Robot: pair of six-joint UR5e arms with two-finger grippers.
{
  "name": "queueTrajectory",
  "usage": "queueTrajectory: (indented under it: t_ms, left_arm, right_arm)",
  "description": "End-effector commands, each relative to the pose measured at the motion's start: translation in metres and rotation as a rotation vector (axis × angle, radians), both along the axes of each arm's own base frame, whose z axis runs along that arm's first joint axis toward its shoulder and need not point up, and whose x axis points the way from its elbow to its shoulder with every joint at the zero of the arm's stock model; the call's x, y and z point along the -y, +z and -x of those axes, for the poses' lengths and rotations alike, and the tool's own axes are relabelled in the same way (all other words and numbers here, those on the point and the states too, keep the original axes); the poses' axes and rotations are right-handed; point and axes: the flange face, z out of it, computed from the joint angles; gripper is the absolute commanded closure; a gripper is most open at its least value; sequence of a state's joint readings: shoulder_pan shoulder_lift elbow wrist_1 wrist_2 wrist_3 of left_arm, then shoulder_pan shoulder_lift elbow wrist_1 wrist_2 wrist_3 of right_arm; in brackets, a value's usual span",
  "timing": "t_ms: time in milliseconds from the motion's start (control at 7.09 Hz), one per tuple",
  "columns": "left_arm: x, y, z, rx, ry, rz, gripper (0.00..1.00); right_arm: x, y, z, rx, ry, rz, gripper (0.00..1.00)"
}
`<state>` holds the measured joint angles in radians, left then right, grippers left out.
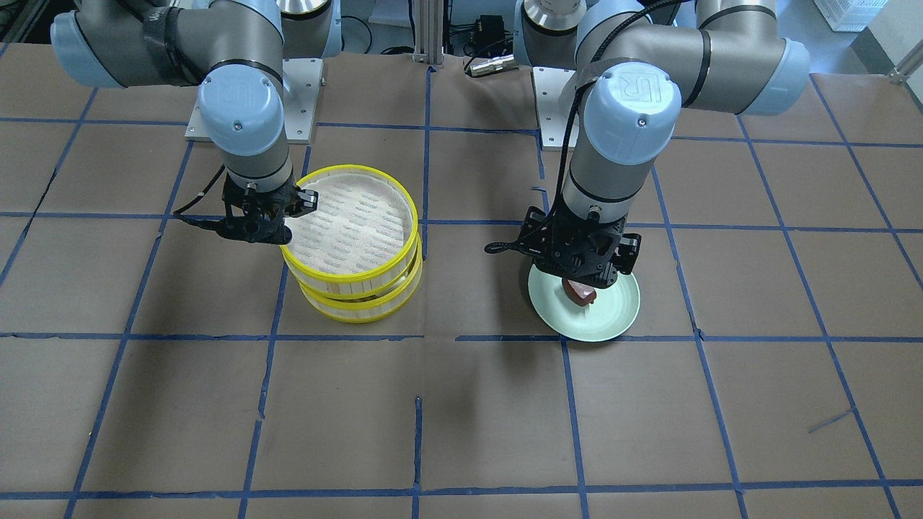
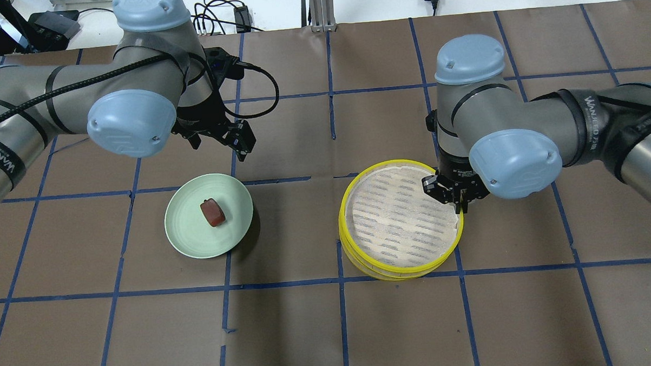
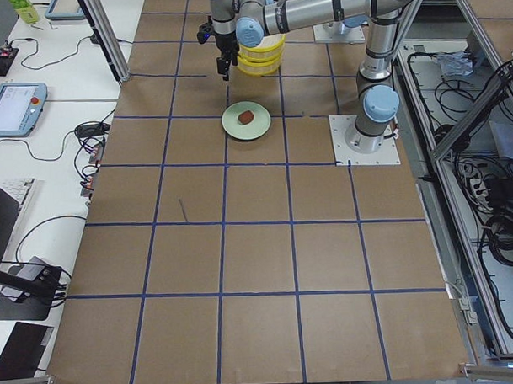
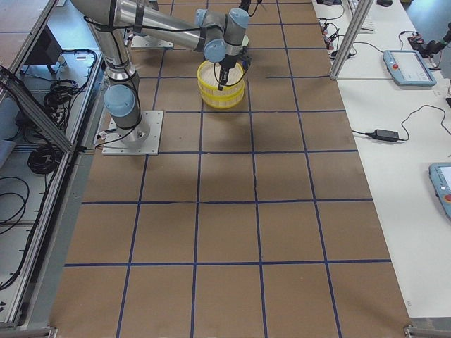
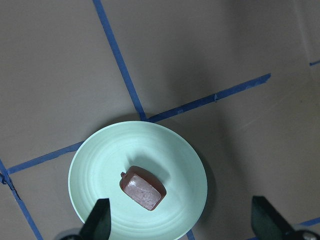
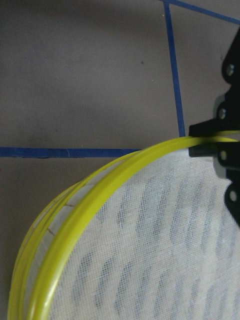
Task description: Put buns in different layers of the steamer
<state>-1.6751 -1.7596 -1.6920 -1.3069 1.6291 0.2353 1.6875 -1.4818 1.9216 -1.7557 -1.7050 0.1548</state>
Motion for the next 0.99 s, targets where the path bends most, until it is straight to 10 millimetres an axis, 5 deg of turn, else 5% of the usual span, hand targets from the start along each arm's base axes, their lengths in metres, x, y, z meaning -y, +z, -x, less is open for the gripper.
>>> queueTrajectory:
  t_ms: [0, 846]
  left_arm:
    - [0.0, 0.0, 0.0, 0.0, 0.001, 0.0, 0.0]
    - [-0.0003, 0.0009, 0.0, 0.0, 0.001, 0.002, 0.0]
  right_arm:
    - [0.0009, -0.0009, -0.0007, 0.007, 0.0, -0.001, 0.96]
    - [0.0054, -0.0025, -0.0014, 0.008, -0.005, 0.006, 0.96]
